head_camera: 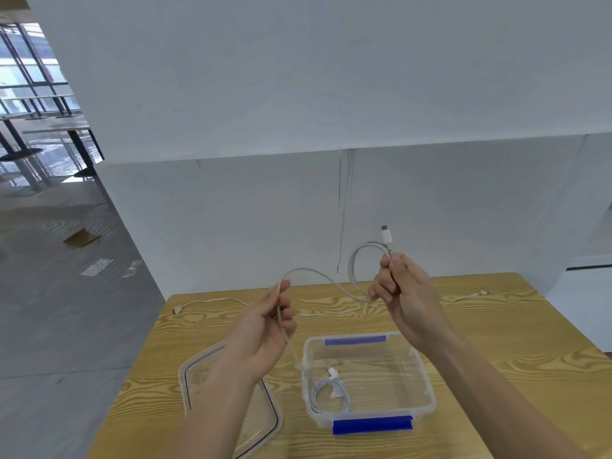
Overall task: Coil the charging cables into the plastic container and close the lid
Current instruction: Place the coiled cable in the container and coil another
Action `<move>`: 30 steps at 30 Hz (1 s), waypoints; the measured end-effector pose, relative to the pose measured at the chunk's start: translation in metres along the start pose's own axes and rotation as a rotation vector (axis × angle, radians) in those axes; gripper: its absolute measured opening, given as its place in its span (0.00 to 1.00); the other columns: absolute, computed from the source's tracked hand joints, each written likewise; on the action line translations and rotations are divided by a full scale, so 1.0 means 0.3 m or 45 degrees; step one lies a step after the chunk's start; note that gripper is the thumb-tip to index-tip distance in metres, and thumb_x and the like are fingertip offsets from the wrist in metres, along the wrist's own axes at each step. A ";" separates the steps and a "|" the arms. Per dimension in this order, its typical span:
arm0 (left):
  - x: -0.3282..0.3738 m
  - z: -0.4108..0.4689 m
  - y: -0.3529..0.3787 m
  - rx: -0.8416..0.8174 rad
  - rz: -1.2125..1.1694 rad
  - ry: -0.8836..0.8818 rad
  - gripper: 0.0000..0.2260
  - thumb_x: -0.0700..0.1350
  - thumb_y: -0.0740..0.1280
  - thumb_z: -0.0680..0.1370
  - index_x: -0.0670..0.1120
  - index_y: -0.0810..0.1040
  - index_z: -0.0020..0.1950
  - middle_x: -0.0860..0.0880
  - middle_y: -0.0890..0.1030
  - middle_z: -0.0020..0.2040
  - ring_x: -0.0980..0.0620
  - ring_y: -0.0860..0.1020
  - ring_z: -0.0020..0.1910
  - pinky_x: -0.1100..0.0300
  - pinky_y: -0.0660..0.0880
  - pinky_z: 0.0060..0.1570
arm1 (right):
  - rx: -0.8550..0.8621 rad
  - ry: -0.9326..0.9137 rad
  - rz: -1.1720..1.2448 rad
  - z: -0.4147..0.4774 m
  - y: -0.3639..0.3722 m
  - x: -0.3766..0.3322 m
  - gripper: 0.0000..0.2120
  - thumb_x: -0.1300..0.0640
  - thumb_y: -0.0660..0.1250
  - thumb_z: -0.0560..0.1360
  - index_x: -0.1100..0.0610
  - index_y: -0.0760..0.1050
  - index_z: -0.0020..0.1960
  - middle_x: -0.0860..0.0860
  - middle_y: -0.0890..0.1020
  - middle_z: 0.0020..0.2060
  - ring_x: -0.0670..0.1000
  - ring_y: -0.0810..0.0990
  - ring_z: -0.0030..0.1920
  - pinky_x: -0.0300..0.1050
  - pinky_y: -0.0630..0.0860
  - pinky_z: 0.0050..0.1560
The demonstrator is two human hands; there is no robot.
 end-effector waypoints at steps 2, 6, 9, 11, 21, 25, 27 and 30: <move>0.014 -0.020 0.076 -0.049 0.090 0.115 0.10 0.39 0.58 0.80 0.40 0.78 0.55 0.48 0.76 0.32 0.55 0.72 0.27 0.66 0.69 0.23 | -0.015 -0.001 -0.033 -0.006 0.016 0.014 0.12 0.56 0.51 0.82 0.60 0.68 0.45 0.47 0.65 0.26 0.47 0.65 0.26 0.45 0.69 0.38; 0.029 -0.055 0.184 -0.072 0.383 0.384 0.10 0.38 0.59 0.80 0.43 0.79 0.56 0.48 0.77 0.33 0.55 0.72 0.29 0.64 0.67 0.25 | -0.030 -0.002 -0.008 -0.011 0.040 0.042 0.12 0.56 0.51 0.82 0.60 0.68 0.45 0.47 0.66 0.25 0.47 0.66 0.26 0.45 0.68 0.37; 0.020 -0.075 0.233 -0.061 0.575 0.524 0.11 0.39 0.61 0.80 0.47 0.81 0.55 0.49 0.78 0.34 0.56 0.71 0.29 0.64 0.67 0.25 | -0.047 0.003 0.004 -0.016 0.056 0.053 0.12 0.56 0.50 0.82 0.60 0.68 0.45 0.48 0.67 0.25 0.48 0.66 0.27 0.44 0.69 0.37; 0.008 -0.079 0.255 -0.053 0.688 0.585 0.11 0.40 0.62 0.79 0.50 0.82 0.55 0.50 0.77 0.34 0.57 0.70 0.28 0.65 0.66 0.25 | -0.052 0.012 0.005 -0.020 0.062 0.060 0.12 0.57 0.50 0.82 0.60 0.68 0.45 0.48 0.68 0.25 0.48 0.67 0.27 0.44 0.68 0.37; 0.025 -0.116 0.325 0.042 1.297 1.051 0.07 0.41 0.69 0.76 0.50 0.84 0.50 0.54 0.74 0.42 0.56 0.76 0.42 0.68 0.74 0.41 | -0.138 0.078 0.132 -0.038 0.114 0.087 0.13 0.58 0.51 0.82 0.62 0.70 0.48 0.56 0.75 0.38 0.51 0.74 0.39 0.43 0.72 0.41; 0.025 -0.125 0.330 0.046 1.326 1.127 0.06 0.42 0.70 0.74 0.51 0.84 0.48 0.56 0.70 0.43 0.58 0.73 0.41 0.70 0.70 0.40 | -0.153 0.186 0.284 -0.038 0.131 0.097 0.13 0.59 0.51 0.82 0.61 0.70 0.45 0.55 0.75 0.38 0.53 0.75 0.41 0.44 0.75 0.46; 0.030 -0.119 0.332 0.031 1.332 1.115 0.06 0.41 0.71 0.74 0.52 0.85 0.47 0.55 0.70 0.43 0.58 0.73 0.39 0.70 0.70 0.38 | -0.163 0.240 0.391 -0.043 0.140 0.101 0.14 0.58 0.51 0.82 0.61 0.71 0.45 0.56 0.76 0.39 0.54 0.76 0.42 0.46 0.76 0.48; 0.029 -0.108 0.338 -0.001 1.376 1.063 0.05 0.41 0.70 0.74 0.50 0.84 0.46 0.54 0.70 0.43 0.59 0.72 0.37 0.71 0.68 0.37 | -0.129 0.305 0.553 -0.051 0.146 0.104 0.15 0.57 0.51 0.82 0.62 0.72 0.45 0.57 0.76 0.39 0.54 0.76 0.44 0.46 0.76 0.51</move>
Point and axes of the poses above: each hand's wrist, its own z-axis towards the middle knuckle, its own y-axis out of the palm, x = y × z, the point moved 10 cm from there along z, towards the middle knuckle
